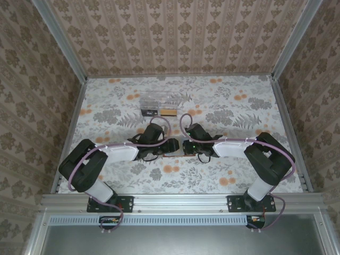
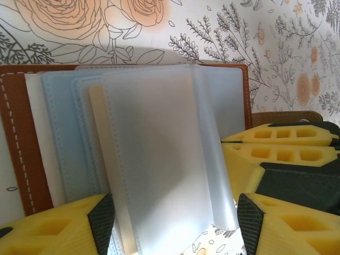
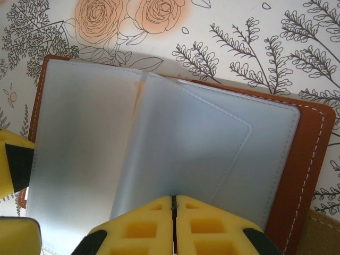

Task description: Take the credit cards out of the card holder

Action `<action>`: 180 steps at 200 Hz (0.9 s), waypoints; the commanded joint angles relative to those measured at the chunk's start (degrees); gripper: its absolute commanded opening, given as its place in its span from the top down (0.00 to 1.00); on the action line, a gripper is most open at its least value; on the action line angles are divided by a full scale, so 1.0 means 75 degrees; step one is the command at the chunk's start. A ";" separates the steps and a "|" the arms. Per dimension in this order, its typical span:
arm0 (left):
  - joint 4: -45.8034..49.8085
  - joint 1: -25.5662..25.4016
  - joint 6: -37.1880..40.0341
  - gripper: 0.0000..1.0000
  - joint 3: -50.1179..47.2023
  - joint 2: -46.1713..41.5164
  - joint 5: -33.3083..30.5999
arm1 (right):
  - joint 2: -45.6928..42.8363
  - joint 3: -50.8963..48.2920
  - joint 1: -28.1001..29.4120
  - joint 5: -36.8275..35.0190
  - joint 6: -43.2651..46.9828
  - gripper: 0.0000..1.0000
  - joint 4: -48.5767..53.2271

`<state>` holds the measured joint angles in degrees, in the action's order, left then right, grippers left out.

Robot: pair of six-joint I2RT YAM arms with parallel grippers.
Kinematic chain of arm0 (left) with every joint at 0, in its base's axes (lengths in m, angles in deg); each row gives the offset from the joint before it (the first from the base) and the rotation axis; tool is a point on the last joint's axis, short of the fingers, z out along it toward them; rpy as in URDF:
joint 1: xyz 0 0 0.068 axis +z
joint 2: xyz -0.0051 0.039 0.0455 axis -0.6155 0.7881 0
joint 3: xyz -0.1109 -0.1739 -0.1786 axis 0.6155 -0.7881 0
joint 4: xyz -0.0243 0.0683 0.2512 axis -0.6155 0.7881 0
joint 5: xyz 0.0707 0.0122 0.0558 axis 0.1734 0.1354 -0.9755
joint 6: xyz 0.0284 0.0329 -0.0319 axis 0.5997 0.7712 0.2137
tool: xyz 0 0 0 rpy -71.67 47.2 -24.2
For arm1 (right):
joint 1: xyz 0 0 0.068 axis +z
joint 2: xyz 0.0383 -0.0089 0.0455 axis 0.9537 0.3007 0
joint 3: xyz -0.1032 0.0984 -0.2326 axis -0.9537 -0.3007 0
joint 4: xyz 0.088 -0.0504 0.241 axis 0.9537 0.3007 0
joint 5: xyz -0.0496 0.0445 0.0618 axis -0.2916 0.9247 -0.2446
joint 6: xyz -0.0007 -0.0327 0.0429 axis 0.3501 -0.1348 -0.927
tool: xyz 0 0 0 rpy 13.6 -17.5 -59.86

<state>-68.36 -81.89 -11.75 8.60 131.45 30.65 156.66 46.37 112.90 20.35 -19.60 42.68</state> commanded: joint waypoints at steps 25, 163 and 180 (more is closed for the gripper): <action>-0.0487 0.0000 -0.0109 0.19 -0.0163 -0.0167 0.0413 | 0.0146 0.0120 0.0050 0.0093 -0.0112 0.90 0.0216; -0.1106 0.0011 -0.0187 0.15 -0.0280 -0.0304 0.0723 | -0.0328 0.0003 0.0007 -0.0304 -0.0121 0.90 0.0431; -0.1151 0.0008 -0.0197 0.15 -0.0271 -0.0284 0.0741 | -0.0734 -0.0116 -0.0065 -0.0514 -0.0112 0.88 0.0559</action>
<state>-75.17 -81.82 -12.79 6.77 130.05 35.07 155.68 46.33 112.88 19.61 -19.80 43.95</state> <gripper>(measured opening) 0.850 0.110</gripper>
